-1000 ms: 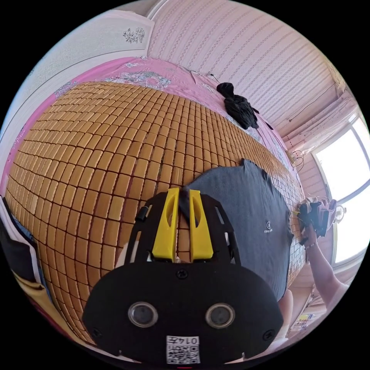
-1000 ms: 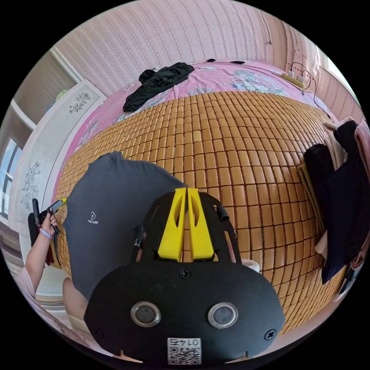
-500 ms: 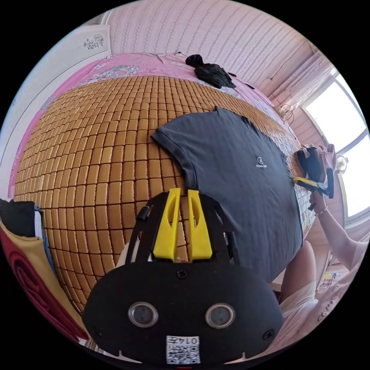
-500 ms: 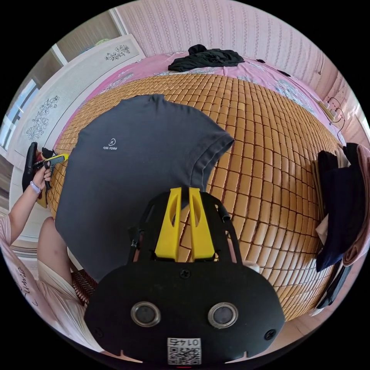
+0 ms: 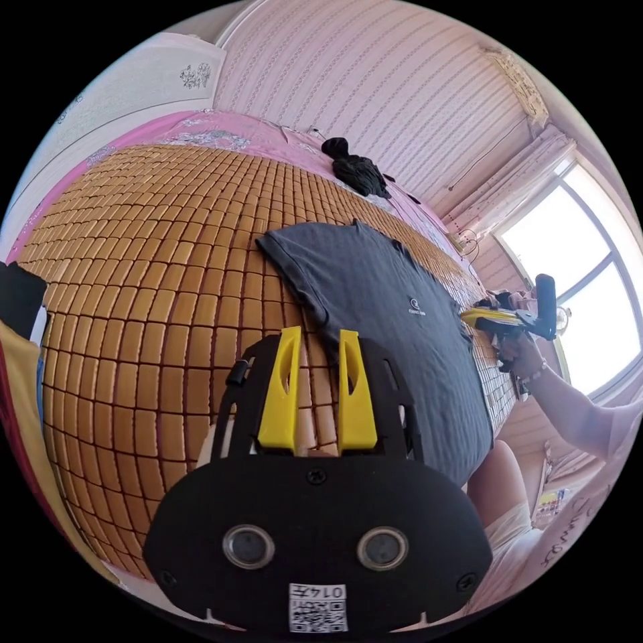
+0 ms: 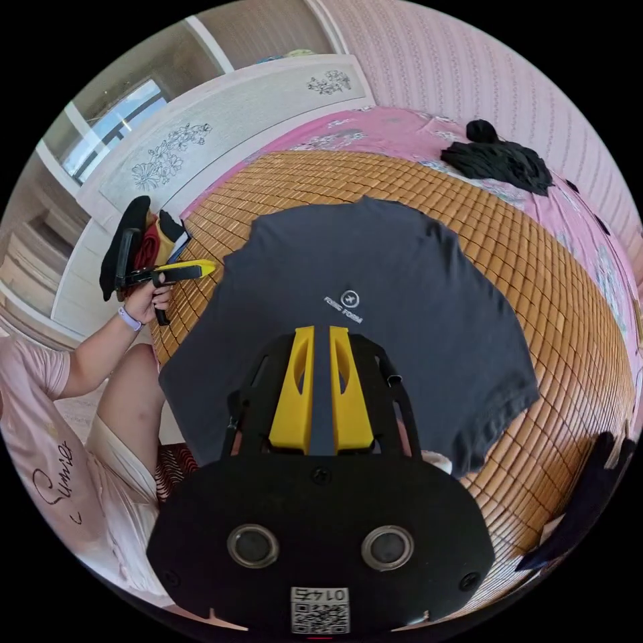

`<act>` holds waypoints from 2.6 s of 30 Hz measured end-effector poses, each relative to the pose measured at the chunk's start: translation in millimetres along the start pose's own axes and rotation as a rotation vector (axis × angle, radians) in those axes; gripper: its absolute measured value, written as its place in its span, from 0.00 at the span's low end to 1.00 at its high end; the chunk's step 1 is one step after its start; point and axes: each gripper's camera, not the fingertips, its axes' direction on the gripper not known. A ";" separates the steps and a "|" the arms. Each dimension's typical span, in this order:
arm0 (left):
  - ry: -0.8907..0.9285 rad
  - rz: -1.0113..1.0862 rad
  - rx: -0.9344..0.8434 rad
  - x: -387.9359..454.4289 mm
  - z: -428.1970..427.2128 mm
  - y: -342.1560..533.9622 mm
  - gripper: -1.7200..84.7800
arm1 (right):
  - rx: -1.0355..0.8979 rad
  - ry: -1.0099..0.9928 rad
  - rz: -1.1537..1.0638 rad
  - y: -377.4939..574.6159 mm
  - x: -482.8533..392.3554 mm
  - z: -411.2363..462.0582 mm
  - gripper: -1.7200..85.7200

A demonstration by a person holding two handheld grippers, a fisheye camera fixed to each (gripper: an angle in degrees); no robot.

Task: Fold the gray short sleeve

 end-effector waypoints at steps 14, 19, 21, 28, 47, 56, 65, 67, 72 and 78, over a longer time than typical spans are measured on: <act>0.096 -0.024 0.033 -14.6 31.2 -13.2 0.06 | -0.137 0.129 -0.267 -228.9 -160.1 146.6 0.10; 0.184 -0.061 0.014 -22.1 43.8 -13.5 0.02 | -0.159 0.281 -0.252 -255.3 -168.5 180.0 0.14; 0.182 -0.054 0.012 -20.0 46.7 -13.7 0.01 | -0.186 0.285 -0.270 -257.8 -166.0 189.1 0.13; 0.093 0.010 0.057 -0.1 46.5 -13.1 0.01 | -0.101 0.131 -0.115 -246.6 -108.3 143.8 0.05; 0.357 0.302 -0.056 79.3 67.6 3.4 0.08 | 0.102 0.089 0.411 59.6 106.6 7.4 0.12; 0.357 0.468 -0.204 179.0 110.6 -39.2 0.08 | 0.259 0.240 0.789 219.4 168.4 -30.6 0.14; 0.322 0.581 -0.259 304.8 193.8 -135.9 0.07 | 0.313 0.212 0.793 277.0 207.1 -5.8 0.12; 0.283 0.606 -0.262 330.1 216.8 -148.0 0.05 | 0.371 0.186 0.782 294.8 213.8 -2.8 0.10; 0.257 0.635 -0.304 404.6 273.1 -168.2 0.05 | 0.432 0.059 0.803 326.1 232.9 0.2 0.07; 0.142 0.663 -0.363 472.1 334.0 -167.6 0.11 | 0.460 -0.048 0.788 350.1 249.8 6.2 0.05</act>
